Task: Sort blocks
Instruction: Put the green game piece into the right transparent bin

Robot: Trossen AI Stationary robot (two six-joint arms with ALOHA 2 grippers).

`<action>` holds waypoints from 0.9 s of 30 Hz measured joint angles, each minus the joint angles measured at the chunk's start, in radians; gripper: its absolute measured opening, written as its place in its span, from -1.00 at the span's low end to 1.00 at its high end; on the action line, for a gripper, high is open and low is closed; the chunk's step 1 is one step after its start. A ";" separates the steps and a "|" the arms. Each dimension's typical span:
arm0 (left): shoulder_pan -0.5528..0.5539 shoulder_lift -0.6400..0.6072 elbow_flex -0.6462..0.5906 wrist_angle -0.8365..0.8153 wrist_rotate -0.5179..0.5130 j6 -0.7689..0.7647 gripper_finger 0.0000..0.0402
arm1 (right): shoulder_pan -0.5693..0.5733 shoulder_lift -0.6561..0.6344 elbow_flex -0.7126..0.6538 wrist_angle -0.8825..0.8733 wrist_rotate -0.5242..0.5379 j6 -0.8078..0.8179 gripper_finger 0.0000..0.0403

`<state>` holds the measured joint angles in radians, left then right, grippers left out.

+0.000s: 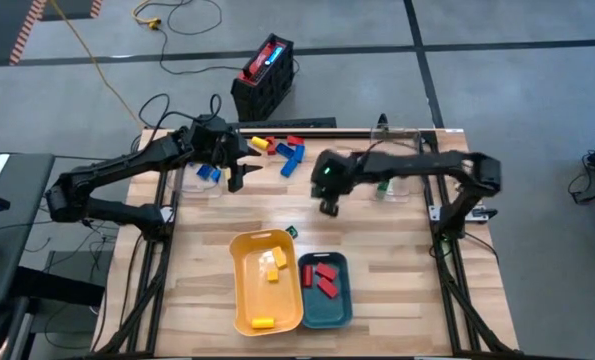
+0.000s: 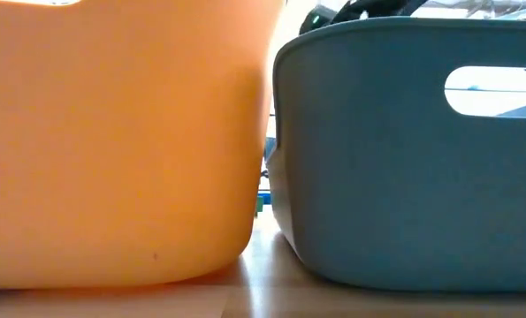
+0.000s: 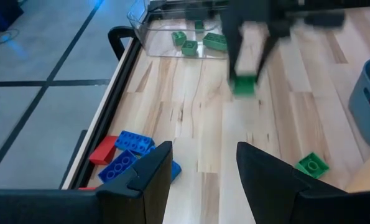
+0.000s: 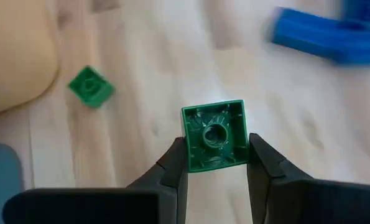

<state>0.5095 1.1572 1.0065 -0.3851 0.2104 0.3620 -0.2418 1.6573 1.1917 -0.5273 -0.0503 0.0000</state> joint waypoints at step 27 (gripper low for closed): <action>0.011 0.023 0.002 0.137 -0.007 -0.226 -0.14 | -0.445 -0.548 -0.359 -0.356 0.054 0.274 -0.08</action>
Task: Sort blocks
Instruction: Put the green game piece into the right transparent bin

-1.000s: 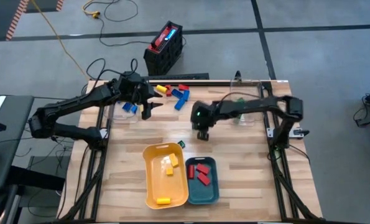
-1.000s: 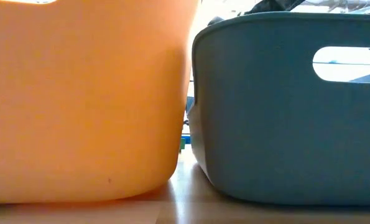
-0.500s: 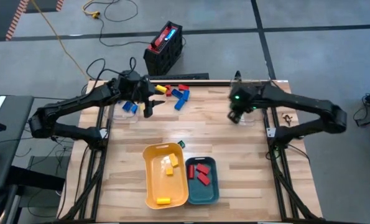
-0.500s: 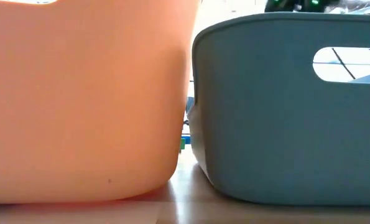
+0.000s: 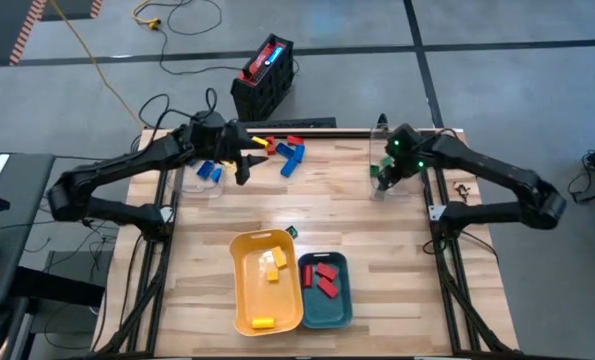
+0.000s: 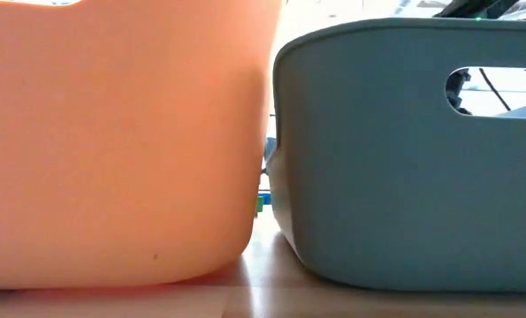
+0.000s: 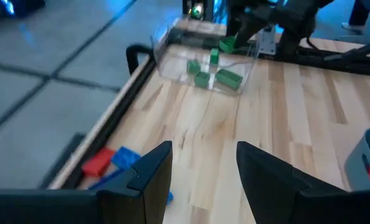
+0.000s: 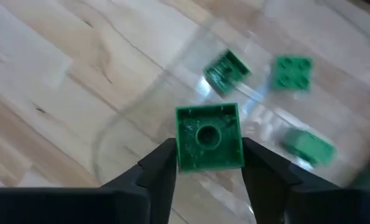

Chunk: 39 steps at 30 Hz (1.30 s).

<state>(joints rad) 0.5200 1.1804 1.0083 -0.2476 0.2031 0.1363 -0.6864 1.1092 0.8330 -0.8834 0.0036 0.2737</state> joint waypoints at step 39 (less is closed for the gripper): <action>-0.090 -0.222 -0.120 -0.301 0.103 -0.058 -0.14 | 0.652 0.537 0.276 0.645 0.013 -0.038 0.29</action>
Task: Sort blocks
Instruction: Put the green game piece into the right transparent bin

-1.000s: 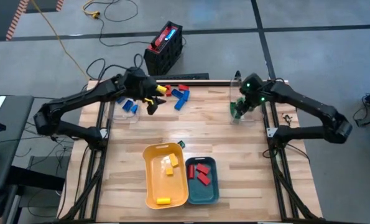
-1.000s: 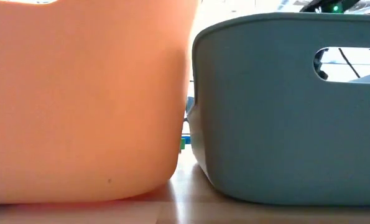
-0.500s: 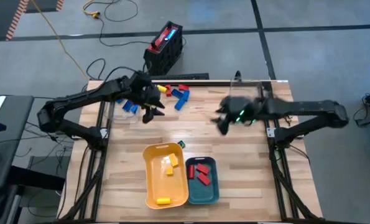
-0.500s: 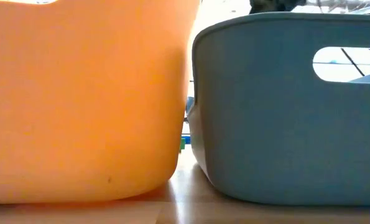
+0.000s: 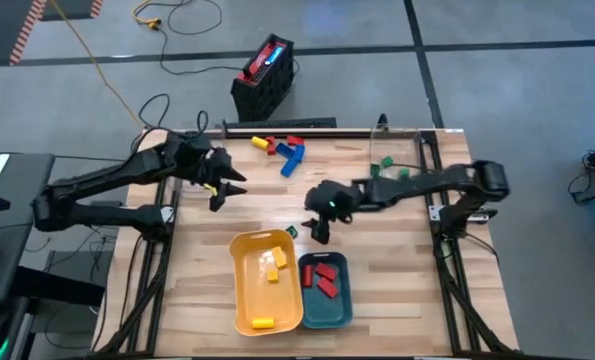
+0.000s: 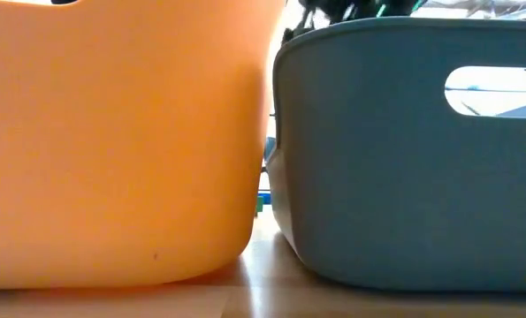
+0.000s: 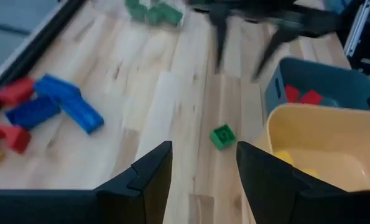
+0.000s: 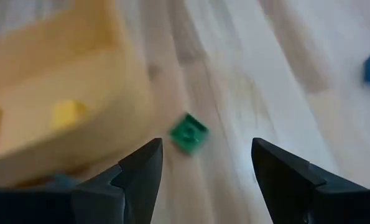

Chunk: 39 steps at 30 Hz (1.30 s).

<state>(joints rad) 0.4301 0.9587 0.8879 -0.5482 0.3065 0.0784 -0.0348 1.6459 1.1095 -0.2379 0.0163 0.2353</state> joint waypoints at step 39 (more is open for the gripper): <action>-0.005 0.142 -0.002 0.035 -0.030 0.035 -0.14 | -0.031 0.366 -0.004 0.385 -0.231 -0.342 0.77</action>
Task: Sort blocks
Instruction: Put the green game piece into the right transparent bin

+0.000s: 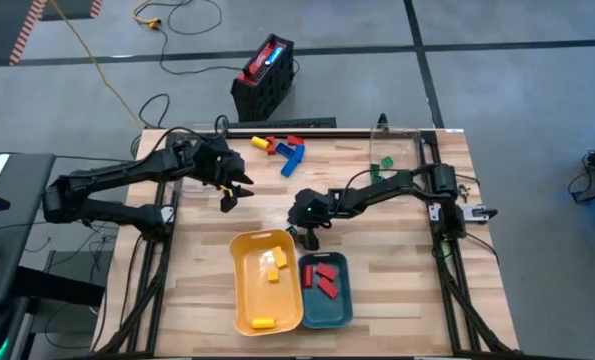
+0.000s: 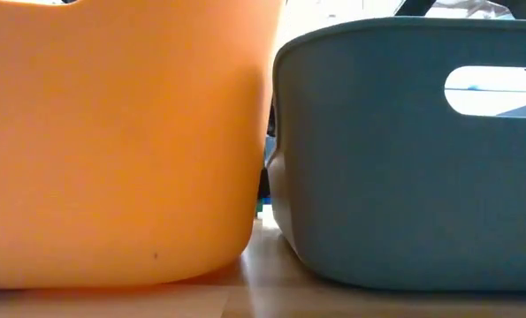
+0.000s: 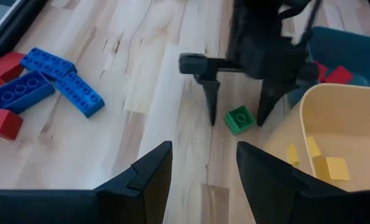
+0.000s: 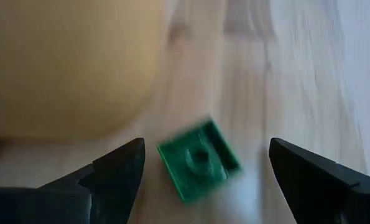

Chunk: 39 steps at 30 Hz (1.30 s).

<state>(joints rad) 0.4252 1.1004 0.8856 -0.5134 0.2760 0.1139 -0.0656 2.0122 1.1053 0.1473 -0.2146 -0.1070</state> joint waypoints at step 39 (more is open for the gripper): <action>0.074 0.098 0.057 0.007 0.036 -0.123 -0.14 | -0.149 -0.208 0.000 -0.294 0.080 -0.035 -0.27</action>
<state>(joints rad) 0.4991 1.1988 0.9430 -0.5062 0.3116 -0.0088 -0.2142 1.8040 1.1053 -0.1464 -0.1350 -0.1416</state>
